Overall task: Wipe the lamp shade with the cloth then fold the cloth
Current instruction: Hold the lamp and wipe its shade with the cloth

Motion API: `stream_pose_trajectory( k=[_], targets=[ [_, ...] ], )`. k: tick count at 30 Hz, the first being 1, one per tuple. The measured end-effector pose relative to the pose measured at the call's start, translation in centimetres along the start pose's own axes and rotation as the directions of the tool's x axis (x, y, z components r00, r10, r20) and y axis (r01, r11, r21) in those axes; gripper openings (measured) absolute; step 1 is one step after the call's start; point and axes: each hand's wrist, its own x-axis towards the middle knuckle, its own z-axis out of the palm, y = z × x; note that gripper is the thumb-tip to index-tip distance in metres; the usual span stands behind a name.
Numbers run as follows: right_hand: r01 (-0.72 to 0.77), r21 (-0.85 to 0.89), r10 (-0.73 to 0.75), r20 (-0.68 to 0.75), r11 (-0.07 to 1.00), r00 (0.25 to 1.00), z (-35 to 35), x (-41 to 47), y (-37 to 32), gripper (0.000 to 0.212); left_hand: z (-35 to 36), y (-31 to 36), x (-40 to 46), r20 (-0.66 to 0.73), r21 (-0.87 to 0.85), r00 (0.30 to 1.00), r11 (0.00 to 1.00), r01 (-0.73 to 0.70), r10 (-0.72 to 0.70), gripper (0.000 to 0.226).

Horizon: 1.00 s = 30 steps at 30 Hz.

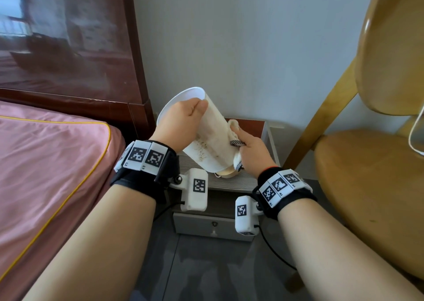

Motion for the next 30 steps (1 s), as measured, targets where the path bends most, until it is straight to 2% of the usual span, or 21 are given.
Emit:
stream_pose_trajectory(
  k=[4, 6, 8, 9, 13, 15, 17, 20, 23, 26, 30],
  targets=[
    [-0.087, -0.391, 0.054, -0.094, 0.916, 0.994, -1.2, 0.4, 0.7, 0.030, -0.2, -0.1, -0.2, 0.007, 0.015, 1.000, 1.000, -0.001, 0.001, 0.045],
    [-0.150, -0.453, 0.079, -0.173, 0.878, 0.982, -1.4, 0.5, 0.8, 0.030, -0.2, -0.1, -0.3, 0.013, 0.015, 1.000, 1.000, -0.008, 0.008, 0.045],
    [-0.155, -0.409, 0.048, -0.261, 0.899, 0.964, -1.6, 0.6, 0.2, 0.032, -0.3, -0.1, -0.4, 0.018, 0.008, 1.000, 1.000, -0.006, 0.006, 0.044],
    [-0.107, -0.363, -0.004, -0.292, 0.926, 0.956, -1.6, 0.7, -0.4, 0.032, -0.4, -0.1, -0.4, 0.022, 0.002, 1.000, 1.000, -0.003, 0.003, 0.044],
    [0.198, -0.280, -0.297, -0.372, 0.939, 0.879, -1.6, 0.8, -3.7, 0.027, -0.3, 0.1, -0.2, 0.026, 0.009, 1.000, 1.000, -0.011, 0.011, 0.044],
    [0.315, -0.222, -0.377, -0.349, 0.923, 0.858, -1.1, 0.4, -5.4, 0.028, -0.1, 0.3, -0.2, 0.024, 0.021, 0.999, 0.999, -0.032, 0.031, 0.045],
    [0.390, -0.125, -0.409, -0.227, 0.912, 0.884, -0.1, -0.1, -6.6, 0.034, 0.1, 0.4, -0.1, 0.023, 0.019, 0.999, 0.999, -0.046, 0.045, 0.046],
    [0.400, 0.071, -0.399, -0.029, 0.914, 0.917, 1.0, -0.9, -7.3, 0.048, 0.2, 0.2, 0.0, 0.011, -0.005, 0.999, 0.999, -0.041, 0.041, 0.046],
    [0.285, 0.268, -0.311, 0.058, 0.920, 0.949, 0.7, -0.9, -6.9, 0.044, -0.1, -0.3, 0.0, -0.007, -0.028, 1.000, 0.999, -0.023, 0.023, 0.045],
    [0.180, 0.305, -0.206, 0.053, 0.935, 0.977, 0.4, -0.9, -5.8, 0.036, -0.2, -0.5, -0.1, -0.016, -0.021, 1.000, 0.999, -0.024, 0.024, 0.043],
    [0.241, 0.289, -0.244, -0.028, 0.926, 0.969, 0.4, -1.1, -4.0, 0.042, -0.1, -0.1, -0.2, -0.006, -0.010, 1.000, 1.000, 0.005, -0.005, 0.041]
  ],
)
